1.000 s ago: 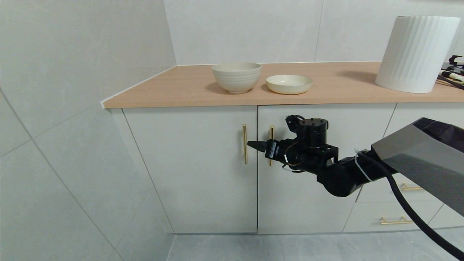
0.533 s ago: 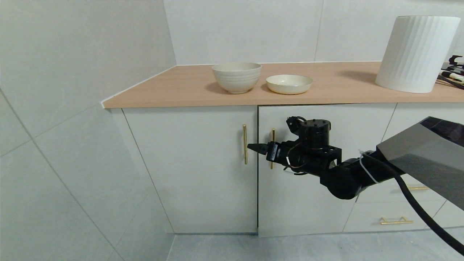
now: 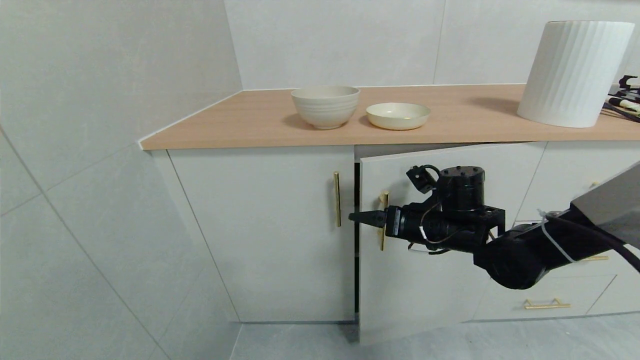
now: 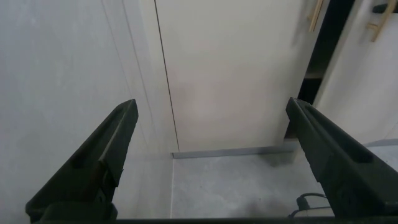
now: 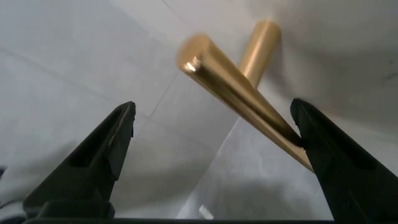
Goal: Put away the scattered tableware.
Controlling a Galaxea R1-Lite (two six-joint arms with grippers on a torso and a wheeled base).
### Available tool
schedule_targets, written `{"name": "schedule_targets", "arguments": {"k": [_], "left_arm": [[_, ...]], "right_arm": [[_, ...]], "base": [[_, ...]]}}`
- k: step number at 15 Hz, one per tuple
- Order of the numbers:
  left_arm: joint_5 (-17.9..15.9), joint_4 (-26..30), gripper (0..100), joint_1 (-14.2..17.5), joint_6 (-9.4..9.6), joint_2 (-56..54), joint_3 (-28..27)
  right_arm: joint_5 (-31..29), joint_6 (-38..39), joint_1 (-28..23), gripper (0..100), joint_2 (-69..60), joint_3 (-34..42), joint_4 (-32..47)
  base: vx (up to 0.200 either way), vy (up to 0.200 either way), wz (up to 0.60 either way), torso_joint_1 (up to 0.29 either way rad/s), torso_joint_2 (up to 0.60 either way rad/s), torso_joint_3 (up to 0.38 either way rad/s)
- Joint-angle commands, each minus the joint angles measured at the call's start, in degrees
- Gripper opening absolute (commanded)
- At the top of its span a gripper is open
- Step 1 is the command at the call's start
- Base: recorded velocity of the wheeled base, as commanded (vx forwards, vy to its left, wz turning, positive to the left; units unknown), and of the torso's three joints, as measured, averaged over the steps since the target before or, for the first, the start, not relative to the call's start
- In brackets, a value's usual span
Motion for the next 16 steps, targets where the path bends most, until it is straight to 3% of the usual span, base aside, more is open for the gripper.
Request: {"name": "schedule_targets", "arguments": {"k": [1,8,13,14,16], "left_arm": [[0.0,0.0,100,0.0,-0.03,0.0,0.0],[-0.1,0.0,100,0.0,0.14,0.0,0.0],[-0.2,-0.4,100,0.0,0.76,0.0,-1.0],[-1.3,0.3,100,0.0,0.58,0.1,-3.6],[-8.9,3.3,100,-0.3,0.58,2.8,-6.6]], "right_arm": [[0.6,0.0,0.2,100,-5.0,4.5,-0.2],[0.6,-2.3,2.9,100,-10.8,17.0,-4.0],[0.5,-2.3,3.0,100,-11.1,17.4,-5.7],[0.4,-2.3,2.9,100,-11.1,17.4,-5.7],[0.4,-2.3,3.0,100,-11.0,17.4,-5.7]], "base": [[0.0,0.0,0.0,0.0,0.0,0.0],[0.0,0.0,0.0,0.0,0.0,0.0],[0.0,0.0,0.0,0.0,0.0,0.0],[0.0,0.0,0.0,0.0,0.0,0.0],[0.0,0.0,0.0,0.0,0.0,0.0]]}}
